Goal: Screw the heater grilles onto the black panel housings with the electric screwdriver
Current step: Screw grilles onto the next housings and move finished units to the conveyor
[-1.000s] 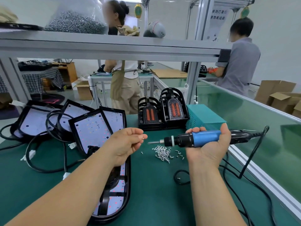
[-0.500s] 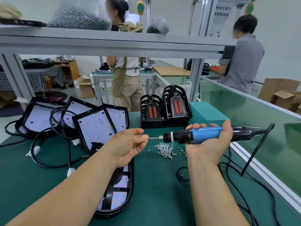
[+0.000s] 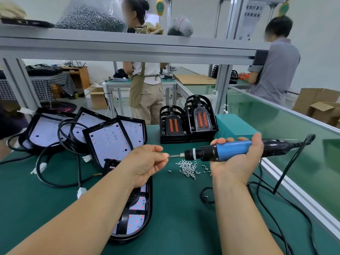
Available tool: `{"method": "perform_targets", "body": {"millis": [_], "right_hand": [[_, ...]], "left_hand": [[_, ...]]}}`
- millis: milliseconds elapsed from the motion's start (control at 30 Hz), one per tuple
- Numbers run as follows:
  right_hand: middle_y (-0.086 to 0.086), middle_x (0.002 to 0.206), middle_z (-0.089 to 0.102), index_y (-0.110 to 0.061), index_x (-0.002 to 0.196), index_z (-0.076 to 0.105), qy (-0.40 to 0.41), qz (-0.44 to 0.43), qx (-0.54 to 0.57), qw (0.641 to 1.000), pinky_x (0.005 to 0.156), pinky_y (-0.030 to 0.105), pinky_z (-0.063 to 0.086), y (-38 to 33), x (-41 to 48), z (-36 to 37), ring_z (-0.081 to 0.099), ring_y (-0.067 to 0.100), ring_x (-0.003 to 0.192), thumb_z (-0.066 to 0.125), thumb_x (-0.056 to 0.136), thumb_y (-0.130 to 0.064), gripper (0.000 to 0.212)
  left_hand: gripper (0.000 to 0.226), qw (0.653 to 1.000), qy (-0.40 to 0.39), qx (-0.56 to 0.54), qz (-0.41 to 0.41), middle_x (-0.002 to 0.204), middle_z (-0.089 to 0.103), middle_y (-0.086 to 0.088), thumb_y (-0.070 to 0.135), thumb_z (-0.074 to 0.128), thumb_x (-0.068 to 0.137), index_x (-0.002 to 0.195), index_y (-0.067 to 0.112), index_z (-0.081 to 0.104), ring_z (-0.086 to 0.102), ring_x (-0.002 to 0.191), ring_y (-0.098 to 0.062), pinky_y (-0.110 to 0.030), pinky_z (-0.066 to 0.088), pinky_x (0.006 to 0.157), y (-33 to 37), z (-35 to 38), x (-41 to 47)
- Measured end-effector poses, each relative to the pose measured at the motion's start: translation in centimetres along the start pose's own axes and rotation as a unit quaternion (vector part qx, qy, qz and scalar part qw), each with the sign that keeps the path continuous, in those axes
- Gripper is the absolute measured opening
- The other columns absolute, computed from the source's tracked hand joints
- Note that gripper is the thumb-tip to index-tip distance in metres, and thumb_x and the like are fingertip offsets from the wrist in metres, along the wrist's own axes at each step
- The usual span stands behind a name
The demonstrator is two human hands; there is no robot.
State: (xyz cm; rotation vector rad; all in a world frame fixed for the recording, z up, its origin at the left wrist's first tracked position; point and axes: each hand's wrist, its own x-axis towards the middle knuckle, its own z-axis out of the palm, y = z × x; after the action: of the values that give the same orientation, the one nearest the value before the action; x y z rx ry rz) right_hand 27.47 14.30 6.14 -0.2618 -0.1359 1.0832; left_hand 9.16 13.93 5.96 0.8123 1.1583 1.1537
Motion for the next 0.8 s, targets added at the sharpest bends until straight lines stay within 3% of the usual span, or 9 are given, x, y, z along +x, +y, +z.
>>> {"method": "perform_targets", "body": {"millis": [233, 367, 533, 800], "right_hand": [[0.001, 0.06, 0.049, -0.017, 0.079, 0.053, -0.064, -0.031, -0.024, 0.997, 0.062, 0.029, 0.05, -0.1, -0.5, 0.5, 0.05, 0.021, 0.05, 0.067, 0.083, -0.048, 0.035], [0.003, 0.057, 0.051, -0.013, 0.083, 0.05, -0.052, -0.03, -0.045, 0.997, 0.061, 0.032, 0.053, -0.2, -0.7, 0.6, 0.055, 0.024, 0.052, 0.068, 0.083, -0.05, 0.041], [0.006, 0.064, 0.058, -0.014, 0.1, 0.05, 0.005, -0.051, -0.071, 0.996, 0.072, 0.037, 0.058, 0.0, -0.4, 0.7, 0.064, 0.026, 0.064, 0.066, 0.084, -0.058, 0.05], [0.003, 0.062, 0.051, -0.018, 0.091, 0.054, 0.031, -0.026, -0.039, 0.998, 0.073, 0.035, 0.056, -0.2, -0.4, 0.4, 0.055, 0.023, 0.057, 0.069, 0.086, -0.052, 0.038]], "left_hand": [[0.011, 0.995, -0.02, -0.061, -0.078, 0.054, 0.066, -0.01, -0.012, 0.055, 0.093, 0.092, -0.001, 0.057, 0.064, 0.044, -0.01, -0.016, 0.052, 0.043, 0.3, 0.0, -0.4], [0.013, 0.997, -0.008, -0.036, -0.068, 0.057, 0.066, -0.009, -0.012, 0.058, 0.091, 0.093, 0.001, 0.057, 0.064, 0.046, -0.009, -0.015, 0.052, 0.043, 0.1, 0.0, -0.5], [0.014, 0.998, 0.009, -0.023, -0.057, 0.074, 0.063, -0.013, -0.012, 0.06, 0.09, 0.092, 0.002, 0.057, 0.065, 0.047, -0.009, -0.015, 0.052, 0.044, -0.2, 0.4, -0.5], [0.008, 0.997, 0.002, -0.048, -0.053, 0.075, 0.068, -0.014, -0.009, 0.061, 0.09, 0.091, 0.0, 0.061, 0.069, 0.056, -0.013, -0.017, 0.055, 0.049, -0.2, 1.4, -1.0]]}}
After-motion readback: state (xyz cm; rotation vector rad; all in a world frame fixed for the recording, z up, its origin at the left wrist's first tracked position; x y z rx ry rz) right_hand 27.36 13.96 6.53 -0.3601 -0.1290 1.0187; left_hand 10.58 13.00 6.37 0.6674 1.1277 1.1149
